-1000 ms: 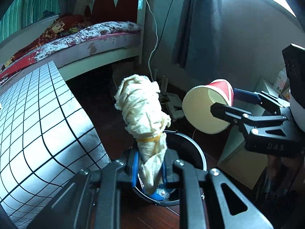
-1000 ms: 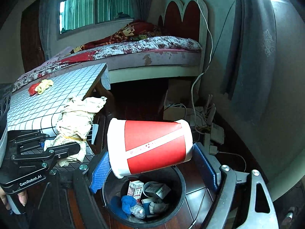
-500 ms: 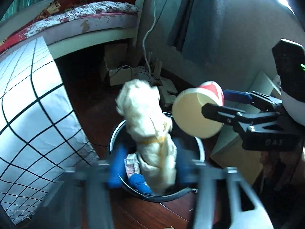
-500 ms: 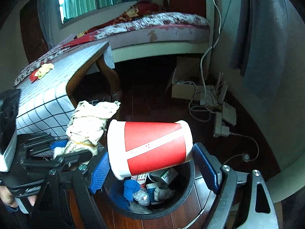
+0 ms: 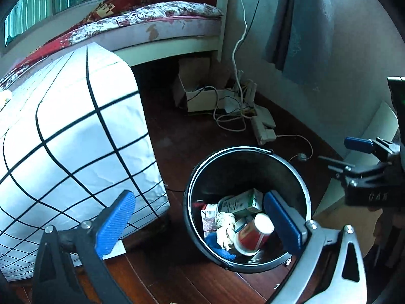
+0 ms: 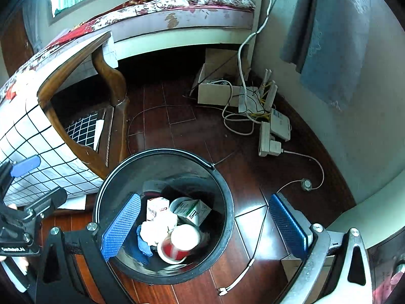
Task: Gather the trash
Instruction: 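Open both grippers to drop the beige cloth and paper cup into the bin, then move both tools back toward the red bag and yellow towel on the mattress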
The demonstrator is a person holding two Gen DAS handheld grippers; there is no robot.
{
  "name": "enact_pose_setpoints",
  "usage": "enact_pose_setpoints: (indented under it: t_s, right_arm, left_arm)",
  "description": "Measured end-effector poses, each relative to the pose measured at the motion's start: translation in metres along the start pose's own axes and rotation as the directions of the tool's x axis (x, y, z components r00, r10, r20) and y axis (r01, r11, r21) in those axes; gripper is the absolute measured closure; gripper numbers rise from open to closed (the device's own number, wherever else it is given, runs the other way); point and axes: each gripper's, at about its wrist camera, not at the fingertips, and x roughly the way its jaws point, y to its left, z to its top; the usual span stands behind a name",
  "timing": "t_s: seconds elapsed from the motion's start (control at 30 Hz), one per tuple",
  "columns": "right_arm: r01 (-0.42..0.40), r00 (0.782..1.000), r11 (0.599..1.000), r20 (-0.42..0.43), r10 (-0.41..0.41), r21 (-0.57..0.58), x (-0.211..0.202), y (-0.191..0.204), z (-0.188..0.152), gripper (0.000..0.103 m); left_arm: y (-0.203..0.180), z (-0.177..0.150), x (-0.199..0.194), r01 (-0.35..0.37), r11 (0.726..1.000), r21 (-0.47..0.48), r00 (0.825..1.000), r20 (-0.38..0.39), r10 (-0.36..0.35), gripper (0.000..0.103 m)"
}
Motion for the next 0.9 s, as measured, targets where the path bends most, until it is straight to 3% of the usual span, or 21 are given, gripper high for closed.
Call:
enact_pose_setpoints:
  t_s: [0.63, 0.9]
  right_arm:
    - [-0.025, 0.999, 1.0, 0.043, 0.025, 0.002, -0.013, 0.015, 0.009, 0.001]
    - [-0.04, 0.993, 0.999, 0.108, 0.042, -0.021, -0.029, 0.029, 0.016, 0.001]
  left_arm:
    - [0.0, 0.011, -0.025, -0.027, 1.0, 0.008, 0.997, 0.068, 0.026, 0.001]
    - [0.012, 0.022, -0.043, -0.067, 0.998, 0.004, 0.991, 0.114, 0.067, 0.001]
